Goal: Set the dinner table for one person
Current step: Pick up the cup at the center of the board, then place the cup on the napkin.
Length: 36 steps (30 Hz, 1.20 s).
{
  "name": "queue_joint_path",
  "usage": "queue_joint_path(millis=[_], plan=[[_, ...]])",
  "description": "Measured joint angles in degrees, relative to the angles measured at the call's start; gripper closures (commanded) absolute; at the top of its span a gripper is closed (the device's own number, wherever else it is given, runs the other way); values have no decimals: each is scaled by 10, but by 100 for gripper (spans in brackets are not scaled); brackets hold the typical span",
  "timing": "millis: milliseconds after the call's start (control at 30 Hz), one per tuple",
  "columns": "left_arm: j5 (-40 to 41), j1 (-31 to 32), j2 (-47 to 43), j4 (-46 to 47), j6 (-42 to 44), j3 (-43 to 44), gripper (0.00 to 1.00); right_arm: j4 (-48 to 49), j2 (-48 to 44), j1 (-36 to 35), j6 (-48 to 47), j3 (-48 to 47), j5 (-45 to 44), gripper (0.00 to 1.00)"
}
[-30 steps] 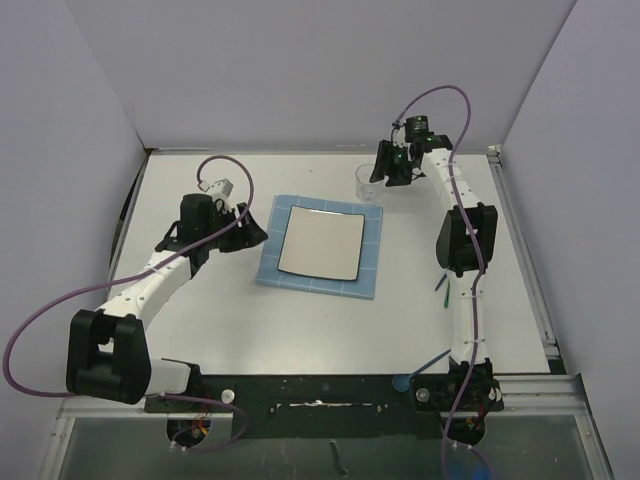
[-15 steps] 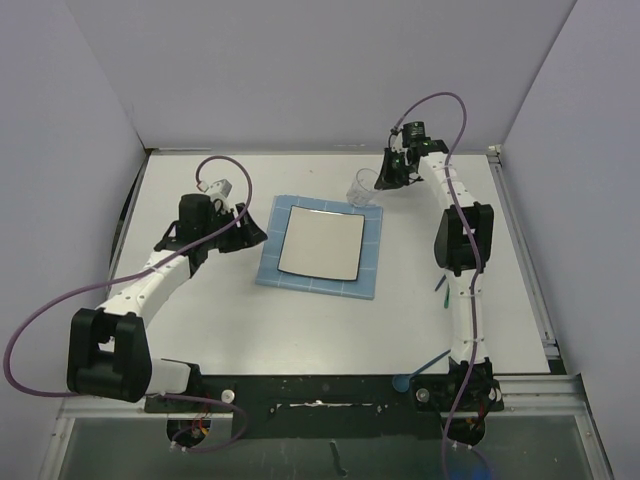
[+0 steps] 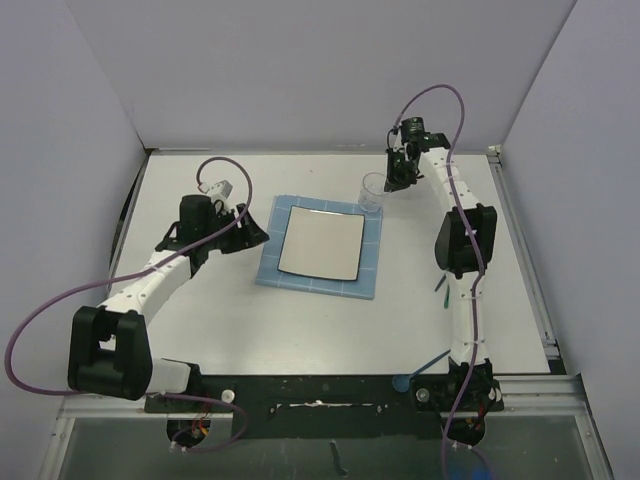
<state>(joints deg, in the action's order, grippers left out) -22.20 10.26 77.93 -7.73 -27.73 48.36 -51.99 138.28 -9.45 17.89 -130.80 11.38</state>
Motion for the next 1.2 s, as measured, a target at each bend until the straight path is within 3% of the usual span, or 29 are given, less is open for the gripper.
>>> queue_joint_path(millis=[167,367,567,833,1200], plan=[[-2,0,-9,2,-5,-12,39,-98,-31,-34,-71,-63,-139,100],[-2,0,-40,0,-6,-15,39,-142,-160,-107,-109,-33,-237,100],[-2,-3,-63,-7,-5,-15,39,-116,-252,-134,-94,89,-262,100],[-4,-11,-73,-12,-5,-15,40,-73,-239,-119,-66,243,-254,100],[-6,-15,-73,-13,-5,-15,40,-17,-211,-85,-52,240,-226,100]])
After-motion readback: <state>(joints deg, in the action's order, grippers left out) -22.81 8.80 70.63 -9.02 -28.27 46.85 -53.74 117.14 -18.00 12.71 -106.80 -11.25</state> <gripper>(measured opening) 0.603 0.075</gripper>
